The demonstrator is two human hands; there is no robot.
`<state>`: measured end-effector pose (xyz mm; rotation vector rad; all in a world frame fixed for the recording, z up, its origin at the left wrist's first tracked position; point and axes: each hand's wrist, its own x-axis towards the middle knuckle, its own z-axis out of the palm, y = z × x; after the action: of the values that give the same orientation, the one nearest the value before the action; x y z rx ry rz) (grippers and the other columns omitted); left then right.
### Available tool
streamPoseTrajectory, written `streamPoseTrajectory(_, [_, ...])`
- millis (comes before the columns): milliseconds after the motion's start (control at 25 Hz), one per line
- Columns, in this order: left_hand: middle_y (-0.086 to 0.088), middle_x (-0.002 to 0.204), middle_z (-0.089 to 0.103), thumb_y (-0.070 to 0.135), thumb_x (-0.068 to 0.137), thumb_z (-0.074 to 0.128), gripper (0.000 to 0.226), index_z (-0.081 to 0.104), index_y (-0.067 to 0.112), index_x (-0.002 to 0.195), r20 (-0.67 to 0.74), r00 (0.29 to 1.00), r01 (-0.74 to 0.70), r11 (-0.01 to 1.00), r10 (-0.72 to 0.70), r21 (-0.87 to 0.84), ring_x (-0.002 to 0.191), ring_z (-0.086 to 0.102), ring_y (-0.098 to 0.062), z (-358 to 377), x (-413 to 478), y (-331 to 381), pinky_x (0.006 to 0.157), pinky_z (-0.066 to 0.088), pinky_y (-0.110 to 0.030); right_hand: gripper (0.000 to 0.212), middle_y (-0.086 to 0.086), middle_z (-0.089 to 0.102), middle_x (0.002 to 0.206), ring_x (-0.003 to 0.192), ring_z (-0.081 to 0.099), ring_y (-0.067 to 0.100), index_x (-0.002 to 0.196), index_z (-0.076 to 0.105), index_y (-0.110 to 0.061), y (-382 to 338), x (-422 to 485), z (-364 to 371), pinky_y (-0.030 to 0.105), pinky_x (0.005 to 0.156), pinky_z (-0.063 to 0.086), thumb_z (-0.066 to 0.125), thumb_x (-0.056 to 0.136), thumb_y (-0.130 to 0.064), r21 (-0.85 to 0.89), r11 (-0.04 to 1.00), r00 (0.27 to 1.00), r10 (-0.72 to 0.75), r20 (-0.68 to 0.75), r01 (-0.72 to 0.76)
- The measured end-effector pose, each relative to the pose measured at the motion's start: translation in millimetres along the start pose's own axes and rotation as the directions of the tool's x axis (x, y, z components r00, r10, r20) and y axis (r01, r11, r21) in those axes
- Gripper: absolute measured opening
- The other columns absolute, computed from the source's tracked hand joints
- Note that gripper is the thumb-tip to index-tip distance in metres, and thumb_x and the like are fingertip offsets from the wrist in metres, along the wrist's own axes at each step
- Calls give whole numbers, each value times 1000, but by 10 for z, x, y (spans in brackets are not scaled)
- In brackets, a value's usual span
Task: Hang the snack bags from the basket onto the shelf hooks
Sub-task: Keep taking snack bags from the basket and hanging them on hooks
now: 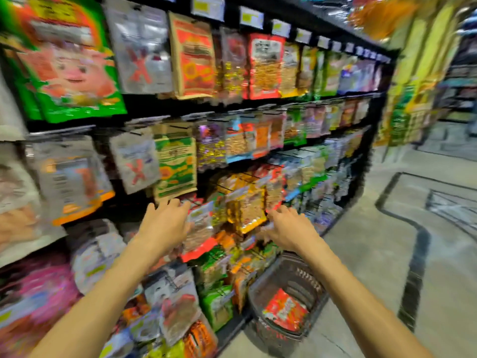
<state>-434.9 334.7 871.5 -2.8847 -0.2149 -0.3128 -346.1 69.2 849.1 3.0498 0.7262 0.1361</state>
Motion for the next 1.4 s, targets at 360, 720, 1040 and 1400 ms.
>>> streamPoseTrajectory(360, [-7, 126, 55, 51, 96, 46, 51, 45, 19, 136, 16, 984, -174, 972, 179, -158, 124, 48, -29, 248, 844, 1669, 93, 46, -42, 52, 12, 47, 137, 127, 46, 34, 136, 47, -17, 1669, -36, 392, 44, 98, 42, 52, 94, -47, 23, 977, 975, 211, 67, -213])
streamPoseTrajectory(720, [-7, 134, 52, 47, 98, 44, 50, 43, 19, 139, 108, 973, -183, 966, 204, -182, 125, 47, -31, 788, 2195, 2585, 93, 46, -45, 51, 14, 46, 140, 128, 44, 35, 140, 44, -17, 2823, 871, 745, 45, 99, 42, 51, 97, -44, -8, 974, 961, 226, 158, -227])
streamPoseTrajectory(1040, [-11, 133, 54, 47, 98, 44, 52, 44, 16, 140, 195, 969, -117, 977, 151, -177, 122, 50, -33, 1188, 3410, 3193, 91, 48, -47, 51, 16, 46, 140, 130, 41, 38, 138, 45, -13, 3620, 2128, 1287, 47, 99, 44, 52, 97, -42, -3, 992, 953, 125, 276, -129])
streamPoseTrajectory(1400, [-14, 140, 46, 44, 101, 40, 54, 34, 13, 145, 391, 919, 82, 994, -47, -74, 128, 44, -37, 1960, 4032, 3509, 96, 42, -48, 53, 15, 47, 138, 129, 44, 36, 142, 42, -15, 4094, 3418, 2149, 49, 100, 41, 51, 98, -44, 50, 995, 925, -102, 367, 90])
